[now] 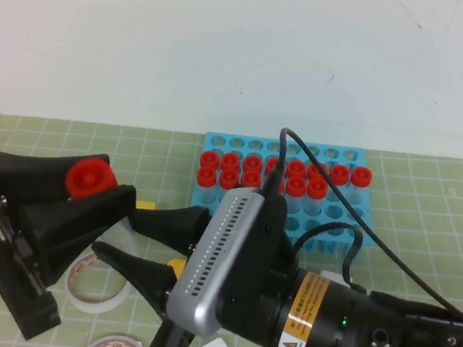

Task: Place the test tubes

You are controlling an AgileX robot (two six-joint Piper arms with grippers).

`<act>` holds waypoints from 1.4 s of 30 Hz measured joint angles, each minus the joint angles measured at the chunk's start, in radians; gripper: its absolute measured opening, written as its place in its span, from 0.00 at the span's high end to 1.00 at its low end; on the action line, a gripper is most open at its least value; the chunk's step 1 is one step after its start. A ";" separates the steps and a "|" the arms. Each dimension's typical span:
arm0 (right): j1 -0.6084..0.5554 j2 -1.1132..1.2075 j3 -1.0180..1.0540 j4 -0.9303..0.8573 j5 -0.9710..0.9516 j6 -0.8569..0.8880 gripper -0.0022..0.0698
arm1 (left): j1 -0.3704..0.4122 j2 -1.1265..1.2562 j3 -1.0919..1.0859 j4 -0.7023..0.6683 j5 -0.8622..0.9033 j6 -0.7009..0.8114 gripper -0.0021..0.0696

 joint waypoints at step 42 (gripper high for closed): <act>0.000 -1.165 0.360 -0.295 1.494 0.437 0.96 | -0.399 1.018 -0.714 -0.026 -0.014 0.391 0.62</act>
